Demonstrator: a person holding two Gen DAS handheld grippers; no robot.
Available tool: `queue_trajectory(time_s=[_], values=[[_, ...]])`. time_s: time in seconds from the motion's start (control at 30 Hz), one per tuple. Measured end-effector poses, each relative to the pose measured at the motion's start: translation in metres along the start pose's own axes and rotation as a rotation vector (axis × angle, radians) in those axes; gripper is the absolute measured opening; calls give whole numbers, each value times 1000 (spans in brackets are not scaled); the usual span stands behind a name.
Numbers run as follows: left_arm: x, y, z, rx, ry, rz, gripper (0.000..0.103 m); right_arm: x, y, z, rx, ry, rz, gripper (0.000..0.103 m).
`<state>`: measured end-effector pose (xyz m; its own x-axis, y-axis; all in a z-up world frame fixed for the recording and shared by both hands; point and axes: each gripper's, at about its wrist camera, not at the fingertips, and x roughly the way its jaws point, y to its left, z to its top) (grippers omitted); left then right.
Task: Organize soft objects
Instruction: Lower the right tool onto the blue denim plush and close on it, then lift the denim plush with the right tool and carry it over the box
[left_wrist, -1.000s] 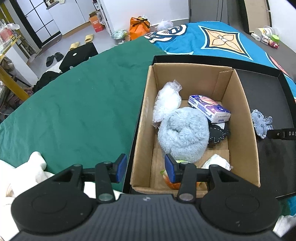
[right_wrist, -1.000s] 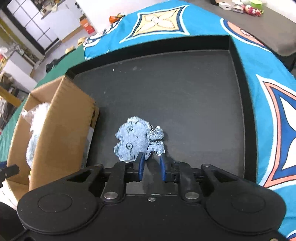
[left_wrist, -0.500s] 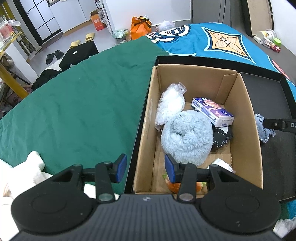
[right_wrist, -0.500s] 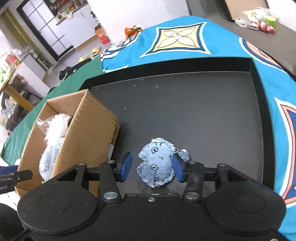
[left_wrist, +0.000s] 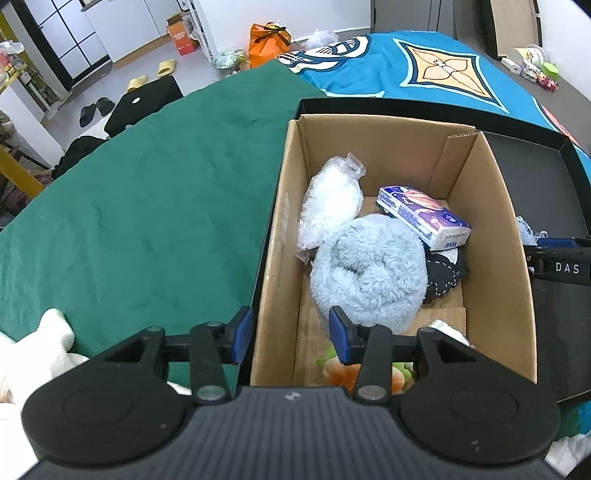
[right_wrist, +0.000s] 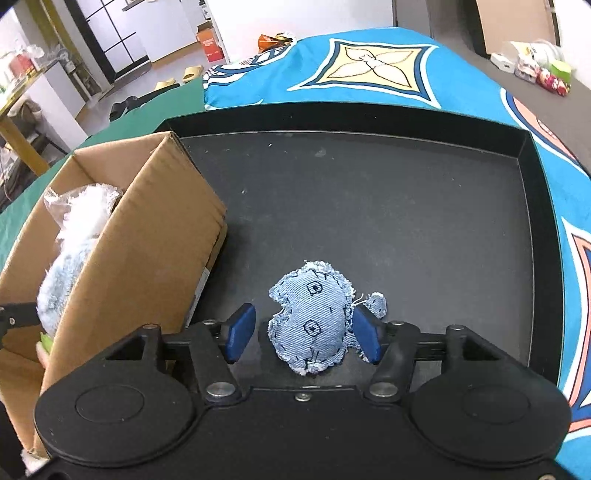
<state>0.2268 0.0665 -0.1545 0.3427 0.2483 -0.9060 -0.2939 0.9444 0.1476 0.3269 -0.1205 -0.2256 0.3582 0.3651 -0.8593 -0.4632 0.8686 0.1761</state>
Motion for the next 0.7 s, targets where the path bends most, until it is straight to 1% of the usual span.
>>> queue_trajectory(time_s=[0.03, 0.13, 0.2, 0.33, 0.43, 0.5, 0.6, 0.7], values=[[1, 0, 0, 0, 0, -1, 44, 0, 0, 0, -5, -4, -9, 56], [2, 0, 0, 0, 2, -3, 44, 0, 1, -1, -32, -13, -44, 42], [2, 1, 0, -3, 0, -6, 44, -1, 0, -1, -24, -14, -37, 40], [3, 3, -2, -7, 7, -16, 44, -7, -3, -1, -1, -3, -28, 30], [0, 4, -2, -3, 8, -18, 44, -15, -9, -1, 53, 22, -2, 29], [-3, 5, -2, -2, 2, -16, 44, -23, -10, -2, 52, 10, -7, 29], [-6, 6, -2, -9, -3, -21, 44, -36, -13, -4, 81, 1, 13, 29], [-11, 6, -5, -10, -7, -26, 44, -45, -14, -5, 87, -9, 3, 29]])
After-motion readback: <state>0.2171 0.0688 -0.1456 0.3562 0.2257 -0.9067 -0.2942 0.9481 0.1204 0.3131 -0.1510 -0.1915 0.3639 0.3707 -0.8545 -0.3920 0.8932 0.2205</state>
